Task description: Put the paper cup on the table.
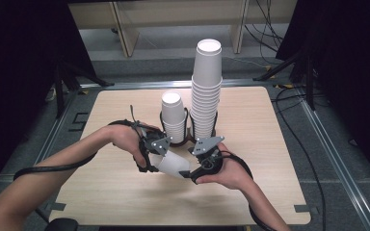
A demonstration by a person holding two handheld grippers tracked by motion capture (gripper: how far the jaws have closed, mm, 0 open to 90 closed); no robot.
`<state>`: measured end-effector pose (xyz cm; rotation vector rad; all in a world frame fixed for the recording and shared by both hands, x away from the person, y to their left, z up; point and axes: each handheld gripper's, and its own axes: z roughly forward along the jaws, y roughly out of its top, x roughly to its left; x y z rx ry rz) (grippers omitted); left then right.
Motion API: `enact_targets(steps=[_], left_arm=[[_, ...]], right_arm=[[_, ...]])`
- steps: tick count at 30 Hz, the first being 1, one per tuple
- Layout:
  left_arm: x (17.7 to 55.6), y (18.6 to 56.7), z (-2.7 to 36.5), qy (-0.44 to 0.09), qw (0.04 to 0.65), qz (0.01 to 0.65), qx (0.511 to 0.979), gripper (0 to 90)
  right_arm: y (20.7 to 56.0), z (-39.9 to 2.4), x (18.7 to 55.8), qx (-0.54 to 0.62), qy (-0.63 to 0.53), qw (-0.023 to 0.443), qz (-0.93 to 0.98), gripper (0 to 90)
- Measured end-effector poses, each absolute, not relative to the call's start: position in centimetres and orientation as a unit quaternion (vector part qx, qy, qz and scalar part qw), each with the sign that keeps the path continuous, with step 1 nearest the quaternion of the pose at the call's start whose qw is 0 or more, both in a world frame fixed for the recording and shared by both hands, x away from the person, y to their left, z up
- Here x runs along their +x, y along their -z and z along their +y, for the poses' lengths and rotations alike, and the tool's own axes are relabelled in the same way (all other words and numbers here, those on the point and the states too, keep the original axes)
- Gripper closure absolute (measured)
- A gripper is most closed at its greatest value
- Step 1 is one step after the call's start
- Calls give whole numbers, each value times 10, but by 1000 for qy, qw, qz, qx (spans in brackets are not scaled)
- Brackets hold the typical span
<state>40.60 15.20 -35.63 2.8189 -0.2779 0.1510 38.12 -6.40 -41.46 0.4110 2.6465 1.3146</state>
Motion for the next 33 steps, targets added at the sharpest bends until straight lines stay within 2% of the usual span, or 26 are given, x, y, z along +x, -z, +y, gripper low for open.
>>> enact_targets(steps=[8,10,12,13,16,21,30,33], left_arm=[[404,356,150,-50,146,-103,983,214],[403,355,149,-49,143,-104,983,214],[404,355,148,-49,141,-106,983,214],[403,356,148,-50,139,-107,983,214],[403,357,146,-49,140,-108,983,214],[402,358,145,-44,135,-110,984,214],[400,356,144,-44,134,-113,983,214],[399,356,144,-43,133,-112,984,214]], right_arm=[[416,-56,381,140,-427,65,891,153],[416,-53,385,112,-429,80,893,153],[415,-49,381,128,-416,64,898,153],[414,-47,385,100,-415,79,901,153],[413,-41,384,99,-412,76,903,155],[416,-36,382,110,-398,58,909,159],[423,-33,383,95,-392,67,913,178],[424,-32,381,111,-388,53,914,181]])
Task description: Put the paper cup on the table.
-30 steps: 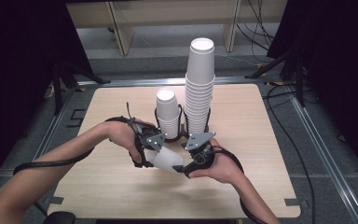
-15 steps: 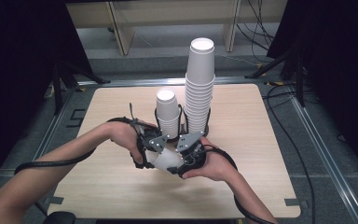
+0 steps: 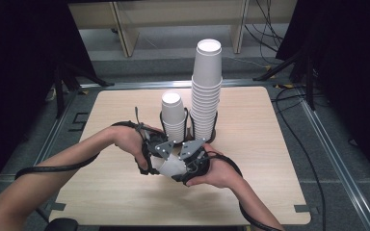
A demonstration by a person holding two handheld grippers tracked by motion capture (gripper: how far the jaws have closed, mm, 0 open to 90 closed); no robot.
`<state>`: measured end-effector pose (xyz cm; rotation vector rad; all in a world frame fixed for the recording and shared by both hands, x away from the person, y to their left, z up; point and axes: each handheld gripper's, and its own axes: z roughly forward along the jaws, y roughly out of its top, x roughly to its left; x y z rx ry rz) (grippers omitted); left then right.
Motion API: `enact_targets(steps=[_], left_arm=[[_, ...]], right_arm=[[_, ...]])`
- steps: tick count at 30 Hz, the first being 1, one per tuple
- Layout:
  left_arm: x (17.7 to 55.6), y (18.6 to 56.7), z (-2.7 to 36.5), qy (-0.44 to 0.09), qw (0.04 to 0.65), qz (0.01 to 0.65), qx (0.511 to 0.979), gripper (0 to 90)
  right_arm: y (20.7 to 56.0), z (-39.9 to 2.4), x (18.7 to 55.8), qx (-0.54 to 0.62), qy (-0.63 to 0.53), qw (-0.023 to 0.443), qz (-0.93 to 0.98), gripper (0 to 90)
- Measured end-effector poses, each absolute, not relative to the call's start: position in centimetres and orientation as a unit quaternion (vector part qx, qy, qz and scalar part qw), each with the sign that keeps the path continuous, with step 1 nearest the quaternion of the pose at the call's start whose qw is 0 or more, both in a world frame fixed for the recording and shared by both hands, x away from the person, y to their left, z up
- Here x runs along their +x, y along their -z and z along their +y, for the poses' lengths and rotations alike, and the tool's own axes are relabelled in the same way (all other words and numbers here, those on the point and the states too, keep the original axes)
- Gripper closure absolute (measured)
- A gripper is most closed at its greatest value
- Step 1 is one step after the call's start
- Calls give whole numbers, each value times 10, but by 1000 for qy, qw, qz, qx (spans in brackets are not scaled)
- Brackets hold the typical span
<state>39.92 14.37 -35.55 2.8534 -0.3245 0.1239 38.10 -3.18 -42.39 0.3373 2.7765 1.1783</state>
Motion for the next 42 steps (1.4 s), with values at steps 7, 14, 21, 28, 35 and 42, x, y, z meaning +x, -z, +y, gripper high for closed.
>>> enact_targets(steps=[7,14,21,28,35,42], left_arm=[[399,357,141,-43,125,-126,983,217],[400,354,141,-50,112,-143,982,218],[397,355,141,-46,132,-123,982,217],[396,356,139,-43,128,-124,983,217],[395,358,136,-41,126,-128,983,210],[394,362,145,-46,183,-132,973,144]], right_arm=[[427,-27,381,104,-383,56,916,191],[431,-25,383,89,-389,55,915,200],[432,-22,383,87,-388,54,916,218],[435,-22,382,91,-384,45,918,244],[438,-23,382,78,-387,56,917,261],[445,-29,376,74,-406,67,909,256]])
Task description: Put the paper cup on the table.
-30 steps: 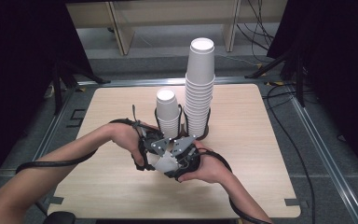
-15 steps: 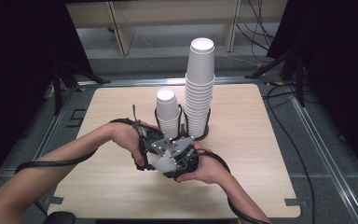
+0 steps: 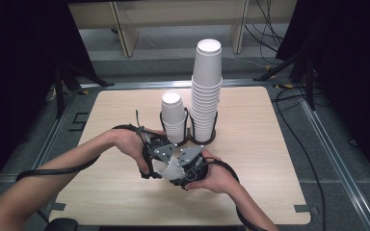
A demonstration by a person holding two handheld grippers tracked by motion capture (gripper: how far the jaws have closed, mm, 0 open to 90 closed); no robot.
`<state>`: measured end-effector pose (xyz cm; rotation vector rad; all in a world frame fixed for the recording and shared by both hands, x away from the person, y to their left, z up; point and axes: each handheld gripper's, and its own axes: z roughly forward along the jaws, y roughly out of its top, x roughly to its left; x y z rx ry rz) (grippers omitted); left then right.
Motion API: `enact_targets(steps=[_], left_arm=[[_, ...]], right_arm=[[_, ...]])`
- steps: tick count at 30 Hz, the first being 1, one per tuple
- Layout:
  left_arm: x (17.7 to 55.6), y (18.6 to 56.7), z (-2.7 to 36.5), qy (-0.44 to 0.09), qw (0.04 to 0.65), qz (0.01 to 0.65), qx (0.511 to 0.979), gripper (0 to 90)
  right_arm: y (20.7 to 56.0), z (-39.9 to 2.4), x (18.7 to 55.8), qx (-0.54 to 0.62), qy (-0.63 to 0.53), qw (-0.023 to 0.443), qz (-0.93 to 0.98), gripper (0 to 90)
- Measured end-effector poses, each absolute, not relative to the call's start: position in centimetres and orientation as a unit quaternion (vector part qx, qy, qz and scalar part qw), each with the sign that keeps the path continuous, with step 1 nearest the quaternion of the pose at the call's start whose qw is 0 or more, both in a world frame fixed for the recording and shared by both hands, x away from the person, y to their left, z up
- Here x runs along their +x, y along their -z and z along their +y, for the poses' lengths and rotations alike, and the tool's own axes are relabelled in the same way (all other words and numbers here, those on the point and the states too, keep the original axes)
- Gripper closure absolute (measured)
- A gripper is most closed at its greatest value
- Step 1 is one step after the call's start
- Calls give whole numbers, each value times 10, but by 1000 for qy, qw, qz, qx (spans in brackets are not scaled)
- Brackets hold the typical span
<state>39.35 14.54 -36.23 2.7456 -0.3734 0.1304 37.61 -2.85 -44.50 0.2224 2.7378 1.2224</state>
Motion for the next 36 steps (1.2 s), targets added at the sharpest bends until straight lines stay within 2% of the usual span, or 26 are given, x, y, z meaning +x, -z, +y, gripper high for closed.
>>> enact_targets(steps=[7,13,14,17,20,27,29,32,36], left_arm=[[395,357,167,-56,282,-103,952,40],[395,356,185,-81,355,-56,930,6],[395,357,188,-88,373,-41,923,4],[393,362,197,-94,422,0,902,0],[391,369,207,-100,455,36,884,0],[384,398,225,-91,550,166,813,0],[381,406,226,-76,568,202,794,0],[377,417,223,-56,592,248,765,0],[374,426,214,-48,601,267,752,0]], right_arm=[[454,-38,369,88,-439,88,890,256],[464,-47,365,124,-493,113,854,254],[466,-48,363,136,-497,106,851,254],[470,-50,363,141,-523,134,830,253],[474,-52,360,169,-544,137,810,252],[481,-53,361,206,-595,160,760,248],[481,-53,361,216,-594,174,755,248],[483,-49,359,230,-600,170,747,248],[486,-44,360,225,-607,164,744,247]])
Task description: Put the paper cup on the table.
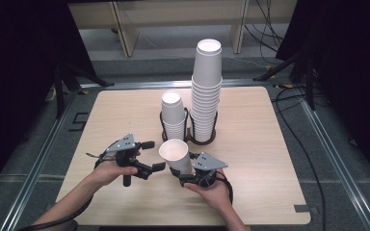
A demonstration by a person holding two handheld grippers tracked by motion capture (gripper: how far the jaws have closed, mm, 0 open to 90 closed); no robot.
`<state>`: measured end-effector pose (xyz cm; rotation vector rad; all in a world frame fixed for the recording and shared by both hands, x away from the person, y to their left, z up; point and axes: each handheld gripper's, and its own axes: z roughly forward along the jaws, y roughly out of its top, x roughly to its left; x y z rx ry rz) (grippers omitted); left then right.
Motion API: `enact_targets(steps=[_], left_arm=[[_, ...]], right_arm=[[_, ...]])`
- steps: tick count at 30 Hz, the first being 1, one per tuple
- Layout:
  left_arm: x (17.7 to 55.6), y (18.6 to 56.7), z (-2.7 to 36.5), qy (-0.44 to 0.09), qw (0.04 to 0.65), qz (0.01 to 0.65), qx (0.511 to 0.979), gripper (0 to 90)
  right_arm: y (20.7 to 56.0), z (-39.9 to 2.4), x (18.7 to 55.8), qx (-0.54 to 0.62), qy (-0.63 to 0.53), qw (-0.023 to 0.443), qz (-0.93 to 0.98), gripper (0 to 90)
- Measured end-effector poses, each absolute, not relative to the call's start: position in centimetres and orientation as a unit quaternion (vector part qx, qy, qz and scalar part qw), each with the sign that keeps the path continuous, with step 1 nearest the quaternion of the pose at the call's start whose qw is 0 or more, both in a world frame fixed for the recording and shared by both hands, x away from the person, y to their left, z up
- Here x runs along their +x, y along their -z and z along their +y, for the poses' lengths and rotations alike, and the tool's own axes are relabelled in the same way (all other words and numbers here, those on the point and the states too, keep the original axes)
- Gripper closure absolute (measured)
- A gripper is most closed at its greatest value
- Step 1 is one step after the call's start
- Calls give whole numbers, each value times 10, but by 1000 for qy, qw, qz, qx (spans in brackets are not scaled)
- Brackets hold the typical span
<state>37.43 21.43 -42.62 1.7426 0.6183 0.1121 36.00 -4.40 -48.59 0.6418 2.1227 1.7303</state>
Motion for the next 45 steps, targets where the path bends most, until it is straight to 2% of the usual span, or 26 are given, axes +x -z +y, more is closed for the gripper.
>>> enact_targets(steps=[8,10,19,24,34,45], left_arm=[[378,433,199,-37,604,278,746,0],[378,434,196,-39,598,281,749,0],[381,440,182,-31,592,285,753,0],[382,439,180,-35,597,267,756,62],[375,435,182,-93,573,237,779,112],[377,435,192,-137,564,247,776,118]], right_arm=[[486,-40,360,224,-612,165,740,246],[485,-41,361,217,-605,184,744,246],[489,-33,359,212,-607,174,746,242],[487,-34,358,215,-591,179,757,226],[487,-29,357,224,-567,158,777,152],[483,-49,348,236,-569,167,770,149]])
